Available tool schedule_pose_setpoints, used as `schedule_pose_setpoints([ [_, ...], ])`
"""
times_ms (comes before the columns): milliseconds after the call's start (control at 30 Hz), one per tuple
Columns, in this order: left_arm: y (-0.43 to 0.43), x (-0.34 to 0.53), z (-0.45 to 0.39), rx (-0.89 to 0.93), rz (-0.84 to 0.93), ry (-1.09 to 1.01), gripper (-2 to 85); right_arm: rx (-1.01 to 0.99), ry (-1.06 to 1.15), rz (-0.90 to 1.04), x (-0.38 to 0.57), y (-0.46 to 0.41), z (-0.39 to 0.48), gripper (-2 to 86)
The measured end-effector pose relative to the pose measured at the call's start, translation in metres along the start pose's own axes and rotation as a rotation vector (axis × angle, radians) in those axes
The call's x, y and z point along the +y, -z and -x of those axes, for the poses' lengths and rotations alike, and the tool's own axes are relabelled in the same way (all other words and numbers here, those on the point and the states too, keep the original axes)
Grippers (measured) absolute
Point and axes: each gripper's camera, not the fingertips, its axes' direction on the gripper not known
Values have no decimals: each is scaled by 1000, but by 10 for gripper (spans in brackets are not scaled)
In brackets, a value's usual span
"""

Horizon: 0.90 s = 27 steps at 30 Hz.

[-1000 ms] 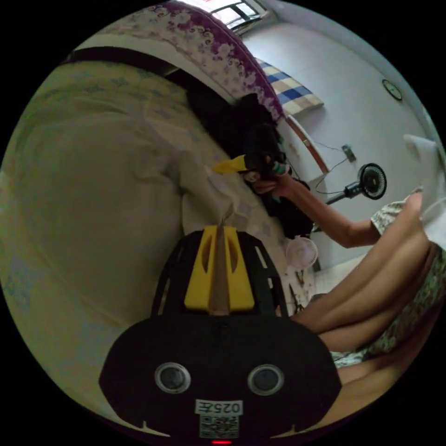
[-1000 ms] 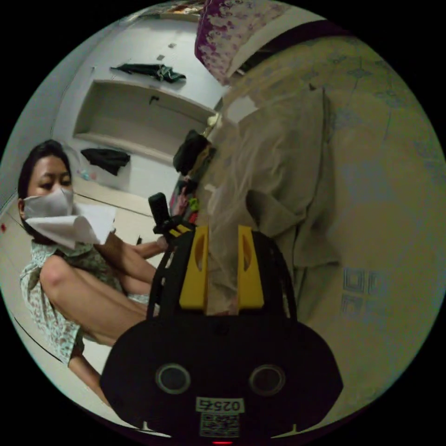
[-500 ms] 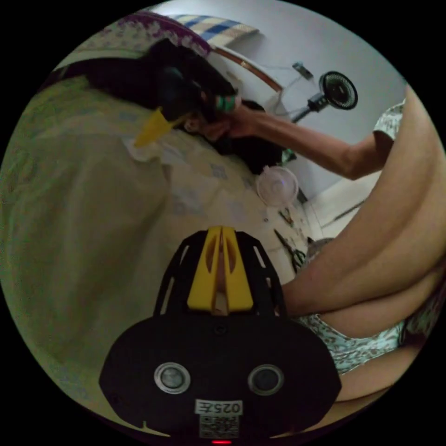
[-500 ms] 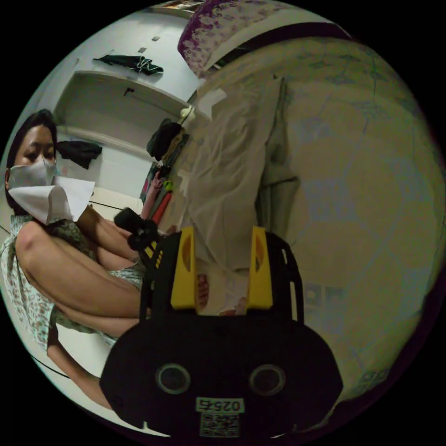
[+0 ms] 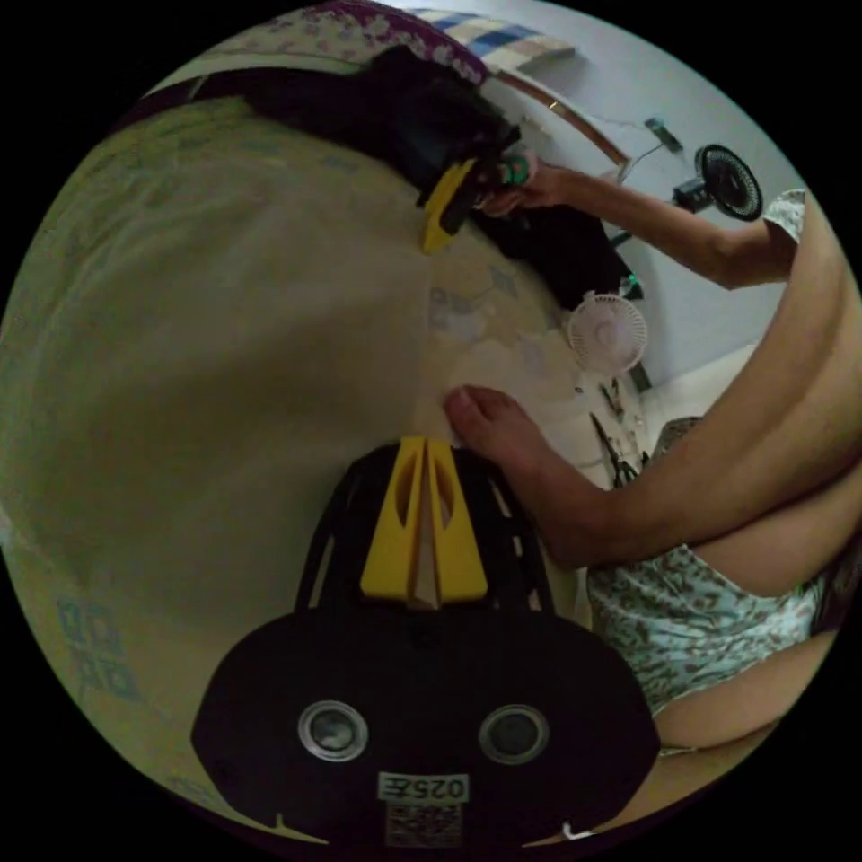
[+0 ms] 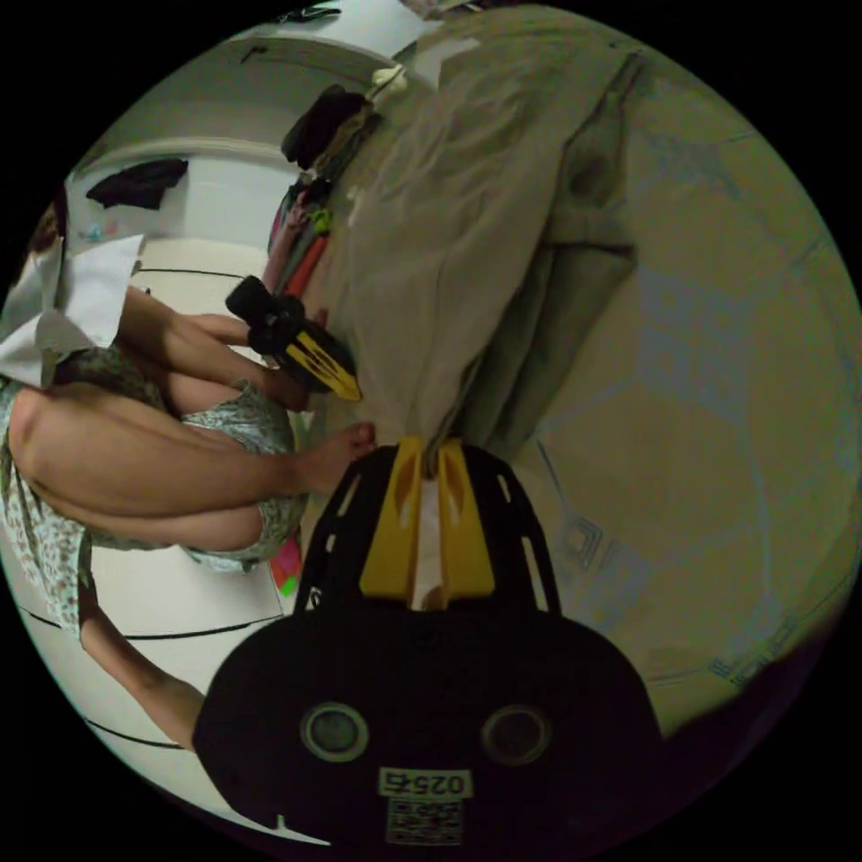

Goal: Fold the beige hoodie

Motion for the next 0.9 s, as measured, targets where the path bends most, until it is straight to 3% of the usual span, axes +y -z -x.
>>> schedule_pose_setpoints([
  [100, 5, 6, -13, 38, 64, -89, -9, 29, -38, 23, -1, -1, -5, 14],
  [167, 27, 13, -26, -4, 78, -134, -8, -5, -76, 167, -2, -22, -16, 49],
  [233, 72, 17, -26, -68, -15, -98, -7, -125, -112, 209, -3, -19, -21, 87],
  [367, 216, 43, 55, -100, -392, 279, 19, -130, -55, -109, -21, 58, -21, 156],
  [500, 287, 82, 158, -120, -587, 593, 108, -75, -65, -251, -72, 104, -60, 235],
  [633, 312, 109, 229, 30, -635, 756, 137, -266, -125, -297, -139, 123, -131, 212],
  [700, 318, 114, 241, 12, -637, 777, 135, -325, -135, -295, -159, 130, -151, 183],
  [767, 322, 116, 257, 147, -740, 820, 148, -400, -118, -254, -183, 131, -161, 173],
  [833, 319, 106, 265, 235, -756, 815, 156, -421, -105, -225, -199, 130, -159, 171],
  [900, 324, 89, 264, 194, -705, 766, 158, -354, -78, -176, -208, 133, -150, 173],
])
